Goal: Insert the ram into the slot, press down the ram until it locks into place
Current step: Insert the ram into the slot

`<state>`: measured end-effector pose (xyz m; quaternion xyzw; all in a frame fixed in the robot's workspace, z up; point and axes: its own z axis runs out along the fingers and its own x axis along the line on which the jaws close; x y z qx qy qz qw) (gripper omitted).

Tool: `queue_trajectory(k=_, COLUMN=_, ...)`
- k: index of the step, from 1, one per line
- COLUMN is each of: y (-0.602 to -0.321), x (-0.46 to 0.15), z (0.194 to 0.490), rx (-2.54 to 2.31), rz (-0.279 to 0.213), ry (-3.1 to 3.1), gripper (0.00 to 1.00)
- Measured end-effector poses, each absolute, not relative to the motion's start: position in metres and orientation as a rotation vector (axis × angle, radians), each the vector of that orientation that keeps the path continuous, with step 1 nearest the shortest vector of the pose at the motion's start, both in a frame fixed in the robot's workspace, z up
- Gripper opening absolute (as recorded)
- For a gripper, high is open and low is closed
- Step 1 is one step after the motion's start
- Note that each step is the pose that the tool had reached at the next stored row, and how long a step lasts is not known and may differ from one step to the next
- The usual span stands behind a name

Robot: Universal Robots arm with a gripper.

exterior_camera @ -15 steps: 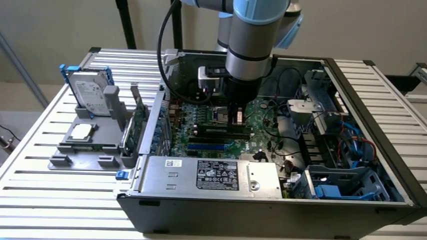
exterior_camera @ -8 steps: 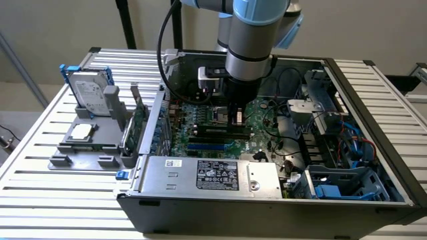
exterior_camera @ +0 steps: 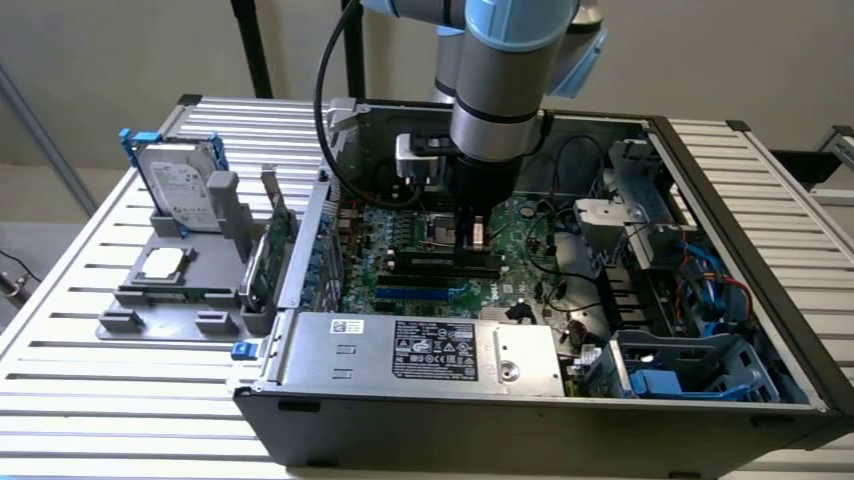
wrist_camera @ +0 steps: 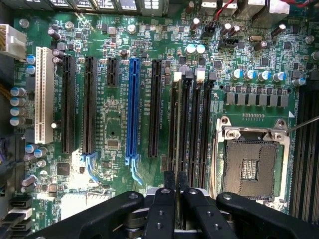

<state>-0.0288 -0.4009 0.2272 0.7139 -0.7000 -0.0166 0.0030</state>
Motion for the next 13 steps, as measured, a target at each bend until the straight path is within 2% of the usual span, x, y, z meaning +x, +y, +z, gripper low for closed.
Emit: queue_trajectory(k=13, y=-0.4007, x=-0.0299, z=0.2233, rx=2.239, rz=-0.052, ry=-2.195, gripper=0.13)
